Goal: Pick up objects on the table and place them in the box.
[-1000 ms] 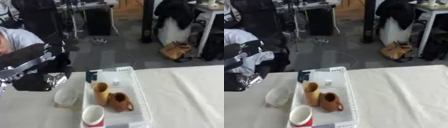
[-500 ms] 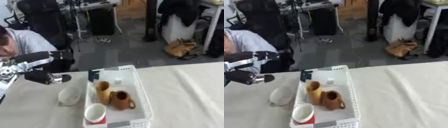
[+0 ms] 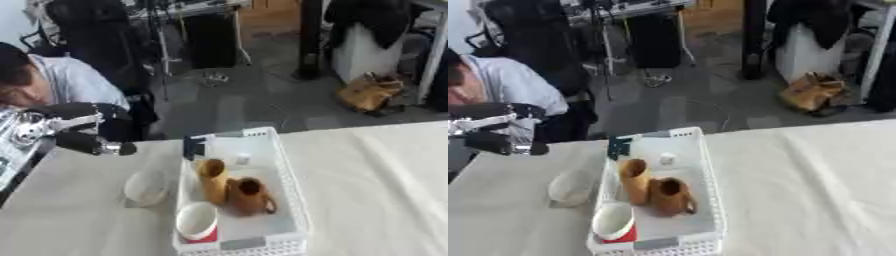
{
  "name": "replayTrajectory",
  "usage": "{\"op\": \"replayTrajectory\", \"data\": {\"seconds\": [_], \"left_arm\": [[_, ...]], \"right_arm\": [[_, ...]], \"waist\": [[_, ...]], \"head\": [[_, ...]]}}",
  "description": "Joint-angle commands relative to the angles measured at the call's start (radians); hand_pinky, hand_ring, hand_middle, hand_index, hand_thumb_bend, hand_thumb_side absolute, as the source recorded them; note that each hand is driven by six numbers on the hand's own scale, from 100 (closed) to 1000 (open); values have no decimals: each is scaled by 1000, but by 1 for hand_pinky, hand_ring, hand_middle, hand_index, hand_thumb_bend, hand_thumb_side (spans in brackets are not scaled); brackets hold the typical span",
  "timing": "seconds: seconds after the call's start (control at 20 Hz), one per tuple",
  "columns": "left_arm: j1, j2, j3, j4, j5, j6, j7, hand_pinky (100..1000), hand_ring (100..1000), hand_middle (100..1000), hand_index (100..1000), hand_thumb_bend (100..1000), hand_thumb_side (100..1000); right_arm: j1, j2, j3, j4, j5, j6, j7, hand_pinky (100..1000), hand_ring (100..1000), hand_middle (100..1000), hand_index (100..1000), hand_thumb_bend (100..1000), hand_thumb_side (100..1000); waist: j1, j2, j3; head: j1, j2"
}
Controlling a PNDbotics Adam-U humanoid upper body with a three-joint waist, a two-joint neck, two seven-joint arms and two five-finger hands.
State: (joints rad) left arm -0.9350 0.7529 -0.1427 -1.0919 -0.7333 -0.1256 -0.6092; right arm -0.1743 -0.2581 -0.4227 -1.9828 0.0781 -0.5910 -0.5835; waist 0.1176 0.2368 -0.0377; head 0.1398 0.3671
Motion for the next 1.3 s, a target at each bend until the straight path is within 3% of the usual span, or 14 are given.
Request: {"op": "replayTrajectory", "data": {"seconds": [0.05,0.35,0.5,0.7,0.95,1.3], "left_arm": [[-35,11,10,38,27,50,-24,1000,1000,1000,1000,764,1000],[-54,-10,13,109,166,70,53,1000,1000,1000,1000,713,1000],[-42,-24,9,168,282,33,47,1000,1000,1000,1000,617,894],[-28,-23,0,199,377,-10,60,1000,1000,1000,1000,568,938],[-12,-26,-23,213,374,-53,137,1000,1000,1000,1000,492,984],[-9,-43,-45,242,343,-82,137,1000,1000,1000,1000,592,928]], "right_arm": [[-1,-26,-3,-17,5,-3,-12,753,826,705,731,100,1000],[-1,-26,-1,-17,5,-1,-13,752,824,704,726,100,1000],[-1,-25,-1,-17,4,3,-13,750,819,700,720,100,1000],[-3,-24,2,-17,2,6,-9,748,817,697,711,100,1000],[-4,-22,5,-17,-2,7,-5,746,815,691,698,100,1000],[-6,-18,10,-17,-7,8,5,745,813,685,688,100,1000]], "waist": [[-6,-21,3],[-7,-22,3],[-6,-21,2],[-6,-18,3],[-7,-16,2],[-8,-12,2]], "head": [[5,13],[6,19],[3,23],[-4,20],[-8,19],[-7,16]]}}
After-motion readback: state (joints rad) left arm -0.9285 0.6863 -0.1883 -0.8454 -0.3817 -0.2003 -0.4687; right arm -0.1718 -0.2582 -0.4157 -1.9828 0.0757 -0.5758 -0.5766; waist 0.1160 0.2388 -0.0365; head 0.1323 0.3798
